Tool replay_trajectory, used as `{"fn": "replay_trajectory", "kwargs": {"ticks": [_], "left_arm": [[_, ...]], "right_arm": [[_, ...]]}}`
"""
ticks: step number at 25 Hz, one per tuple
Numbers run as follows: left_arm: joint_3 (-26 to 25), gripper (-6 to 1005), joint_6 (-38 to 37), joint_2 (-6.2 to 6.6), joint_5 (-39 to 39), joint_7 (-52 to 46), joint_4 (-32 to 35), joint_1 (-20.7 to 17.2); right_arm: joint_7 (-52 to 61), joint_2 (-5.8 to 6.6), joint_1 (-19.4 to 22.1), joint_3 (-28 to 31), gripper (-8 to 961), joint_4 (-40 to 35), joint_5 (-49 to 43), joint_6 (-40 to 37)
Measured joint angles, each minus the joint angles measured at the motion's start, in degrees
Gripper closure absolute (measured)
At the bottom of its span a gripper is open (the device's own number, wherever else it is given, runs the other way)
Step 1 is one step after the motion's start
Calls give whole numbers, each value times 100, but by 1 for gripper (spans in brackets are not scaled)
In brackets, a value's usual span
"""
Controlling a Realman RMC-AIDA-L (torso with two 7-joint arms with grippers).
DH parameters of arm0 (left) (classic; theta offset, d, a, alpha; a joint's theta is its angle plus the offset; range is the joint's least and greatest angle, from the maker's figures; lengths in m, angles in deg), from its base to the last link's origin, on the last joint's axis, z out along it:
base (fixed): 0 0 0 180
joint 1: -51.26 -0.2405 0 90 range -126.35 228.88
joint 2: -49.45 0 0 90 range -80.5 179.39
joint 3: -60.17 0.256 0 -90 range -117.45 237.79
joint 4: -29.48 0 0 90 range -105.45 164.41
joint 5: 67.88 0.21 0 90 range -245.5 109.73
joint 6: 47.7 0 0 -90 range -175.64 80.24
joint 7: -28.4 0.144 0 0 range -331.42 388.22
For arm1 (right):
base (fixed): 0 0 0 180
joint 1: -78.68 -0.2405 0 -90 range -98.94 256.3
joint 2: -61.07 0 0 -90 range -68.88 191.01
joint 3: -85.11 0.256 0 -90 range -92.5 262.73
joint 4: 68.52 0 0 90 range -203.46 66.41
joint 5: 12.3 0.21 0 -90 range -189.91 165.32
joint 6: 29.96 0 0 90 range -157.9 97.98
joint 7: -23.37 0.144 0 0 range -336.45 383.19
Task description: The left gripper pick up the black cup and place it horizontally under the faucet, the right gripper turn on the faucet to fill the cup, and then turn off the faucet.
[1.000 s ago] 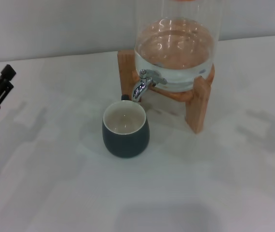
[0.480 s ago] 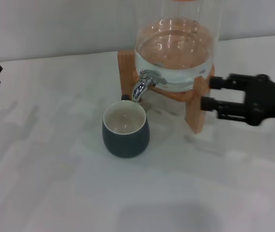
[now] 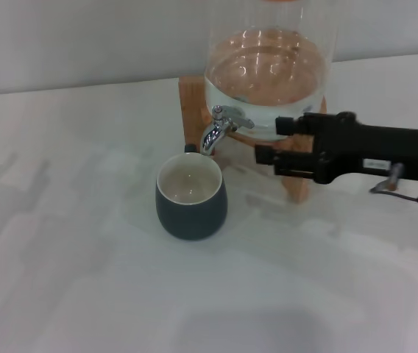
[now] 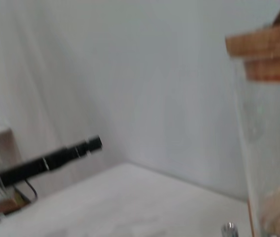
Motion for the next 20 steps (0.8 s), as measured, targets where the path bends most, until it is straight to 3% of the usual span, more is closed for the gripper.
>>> {"fn": "replay_trajectory", "kwargs": {"ticks": [11,20], "left_arm": [[-1,346,29,0,8,-3,137,-50],[33,338,49,0,14,-6,129,-58]], "right_arm": [[354,0,-135,-419,261,-20,-306,-638],[426,-10,-240,-527,261,-75,-296,-680]]}}
